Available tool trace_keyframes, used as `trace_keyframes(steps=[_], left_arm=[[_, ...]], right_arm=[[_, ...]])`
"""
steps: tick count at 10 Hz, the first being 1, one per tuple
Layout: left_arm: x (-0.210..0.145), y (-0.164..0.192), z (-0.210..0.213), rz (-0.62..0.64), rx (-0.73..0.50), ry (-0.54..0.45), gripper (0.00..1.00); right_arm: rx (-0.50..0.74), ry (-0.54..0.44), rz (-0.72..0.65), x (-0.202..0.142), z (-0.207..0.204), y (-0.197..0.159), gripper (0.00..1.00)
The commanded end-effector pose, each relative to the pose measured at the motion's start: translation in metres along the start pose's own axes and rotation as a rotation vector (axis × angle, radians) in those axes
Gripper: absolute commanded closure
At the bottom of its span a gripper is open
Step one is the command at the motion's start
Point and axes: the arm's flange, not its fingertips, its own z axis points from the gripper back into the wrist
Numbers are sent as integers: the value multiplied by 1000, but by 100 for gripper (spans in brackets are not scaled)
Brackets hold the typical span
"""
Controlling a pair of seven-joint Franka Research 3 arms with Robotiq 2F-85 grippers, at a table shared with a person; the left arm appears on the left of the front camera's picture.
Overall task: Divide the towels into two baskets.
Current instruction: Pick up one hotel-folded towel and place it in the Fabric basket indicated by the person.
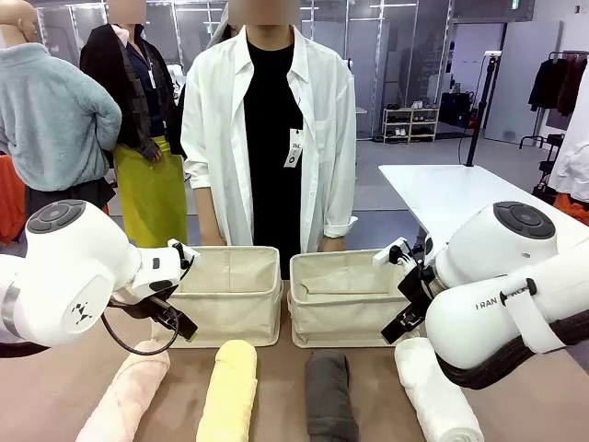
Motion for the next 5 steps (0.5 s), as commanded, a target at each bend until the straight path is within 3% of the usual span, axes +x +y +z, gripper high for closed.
trace_keyframes(steps=[1,3,4,5], left_arm=[[0,0,0,1,0,0,0],[0,0,0,1,0,0,0],[0,0,0,0,0,0,0],[6,8,13,-14,-73,62,0]], right_arm=[[1,0,-1,0,0,0,0],[0,0,0,0,0,0,0],[78,13,-57,10,14,-3,0],[137,26,-90,19,28,-11,0]])
